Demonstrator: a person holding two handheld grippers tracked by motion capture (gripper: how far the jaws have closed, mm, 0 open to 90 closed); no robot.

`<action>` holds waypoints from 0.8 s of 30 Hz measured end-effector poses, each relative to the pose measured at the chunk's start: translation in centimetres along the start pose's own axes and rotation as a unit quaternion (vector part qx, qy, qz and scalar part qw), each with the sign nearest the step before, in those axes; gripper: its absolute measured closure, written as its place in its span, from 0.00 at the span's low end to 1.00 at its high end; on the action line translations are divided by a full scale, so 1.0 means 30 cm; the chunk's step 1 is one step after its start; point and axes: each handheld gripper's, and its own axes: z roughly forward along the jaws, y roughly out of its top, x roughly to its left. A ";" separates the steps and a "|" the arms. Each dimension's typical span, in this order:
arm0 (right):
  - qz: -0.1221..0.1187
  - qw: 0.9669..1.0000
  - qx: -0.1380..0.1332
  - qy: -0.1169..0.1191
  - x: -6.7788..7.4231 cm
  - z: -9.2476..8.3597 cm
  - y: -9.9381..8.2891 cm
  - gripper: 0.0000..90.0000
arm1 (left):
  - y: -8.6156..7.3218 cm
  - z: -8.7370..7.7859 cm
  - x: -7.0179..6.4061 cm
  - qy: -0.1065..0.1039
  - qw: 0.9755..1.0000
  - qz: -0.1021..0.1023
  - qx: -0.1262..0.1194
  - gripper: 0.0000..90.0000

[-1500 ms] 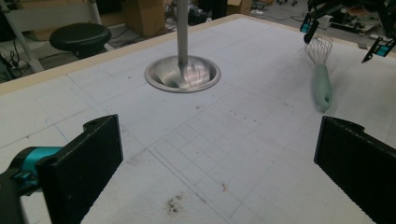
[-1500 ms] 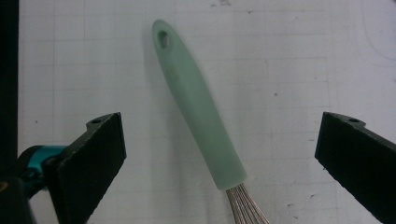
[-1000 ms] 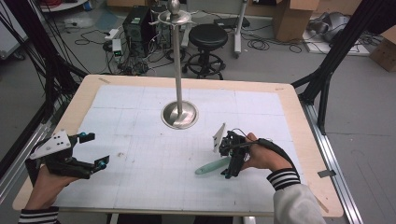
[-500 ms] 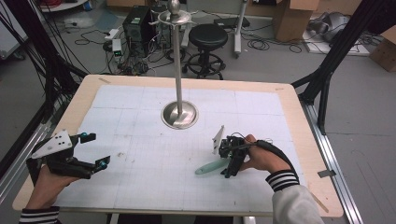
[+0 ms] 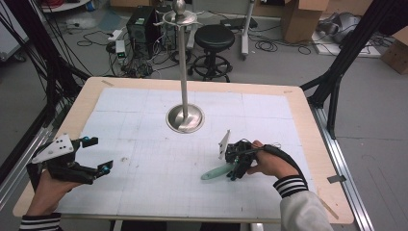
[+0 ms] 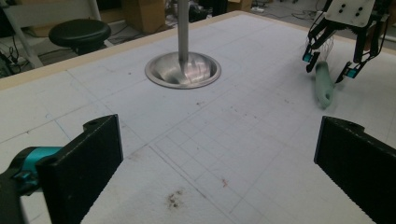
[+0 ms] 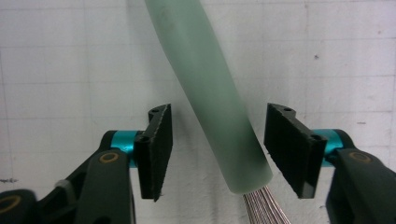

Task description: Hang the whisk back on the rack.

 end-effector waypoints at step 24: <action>-0.034 0.999 0.019 -0.007 0.011 -0.001 0.003 0.68 | 0.001 0.003 0.000 0.001 1.000 0.000 0.002 0.02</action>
